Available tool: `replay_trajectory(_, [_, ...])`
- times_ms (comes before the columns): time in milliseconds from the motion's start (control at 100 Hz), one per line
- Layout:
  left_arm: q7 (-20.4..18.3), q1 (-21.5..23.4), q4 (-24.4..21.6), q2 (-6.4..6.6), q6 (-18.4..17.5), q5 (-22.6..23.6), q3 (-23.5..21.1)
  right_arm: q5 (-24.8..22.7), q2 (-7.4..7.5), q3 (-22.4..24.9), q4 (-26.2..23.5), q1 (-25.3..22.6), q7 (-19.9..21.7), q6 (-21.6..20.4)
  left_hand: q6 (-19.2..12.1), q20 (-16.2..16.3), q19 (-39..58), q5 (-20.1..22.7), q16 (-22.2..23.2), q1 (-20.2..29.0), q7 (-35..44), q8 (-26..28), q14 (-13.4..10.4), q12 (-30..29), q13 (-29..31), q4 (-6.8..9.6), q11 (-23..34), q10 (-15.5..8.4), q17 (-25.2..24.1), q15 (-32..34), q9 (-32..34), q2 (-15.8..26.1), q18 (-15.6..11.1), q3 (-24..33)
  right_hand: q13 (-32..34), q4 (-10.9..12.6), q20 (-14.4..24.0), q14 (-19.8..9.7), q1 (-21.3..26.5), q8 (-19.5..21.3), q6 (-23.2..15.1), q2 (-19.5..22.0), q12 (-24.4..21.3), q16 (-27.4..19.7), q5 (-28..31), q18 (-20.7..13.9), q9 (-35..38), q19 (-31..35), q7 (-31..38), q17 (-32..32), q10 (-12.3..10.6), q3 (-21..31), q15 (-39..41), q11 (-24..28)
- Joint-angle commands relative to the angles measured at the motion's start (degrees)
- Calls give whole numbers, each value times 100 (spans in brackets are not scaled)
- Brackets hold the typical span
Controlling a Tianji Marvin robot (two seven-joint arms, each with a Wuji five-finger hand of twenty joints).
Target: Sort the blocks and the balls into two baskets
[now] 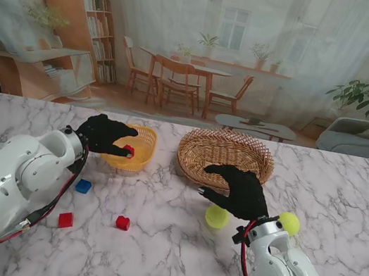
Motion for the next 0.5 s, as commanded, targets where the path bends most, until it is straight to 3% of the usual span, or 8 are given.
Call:
replay_trajectory(0, [-36,206,-133,32,-112,196,21,-11,-8,9,-17,-33,-10,11,-19,124,-86,45,-63,-68,-26,44,101,59,-88,-160,-109,18,-86,-148,127,182,185,-118,97,138,27,-20,74,68,46,251,47,83,83,124,15,59,52,-10,-30,0,10,1])
replay_trajectory(240, [139,911,-648,20,-276,329,-396,-17,-11,25,-31,-55,-35,4,16,125,-150,33,-81,-82,-77,54,147,57,-108,-171,-194,69,-101,-178,117,182,185,-116,98,139,29,-18,76,68,35,251,46,83,79,130,12,62,51,-7,-36,1,10,0])
replay_trajectory(320, [168,1149,-832,17,-404,322,-540,-22,-12,28,-32,-59,-41,4,54,133,-151,48,-84,-9,-85,58,158,61,-89,-167,-204,79,-83,-174,143,-14,184,-116,98,139,28,-20,77,69,45,249,45,83,83,126,7,61,52,-9,-33,2,10,-3])
replay_trajectory(490, [16,1535,-1106,24,-745,34,-702,-21,-13,31,-28,-60,-48,2,98,149,-120,72,-69,-36,-116,47,176,70,-7,-158,-209,97,32,-128,205,-248,192,-119,95,139,27,-22,76,68,45,253,45,83,77,134,2,58,51,-12,-31,1,9,-3])
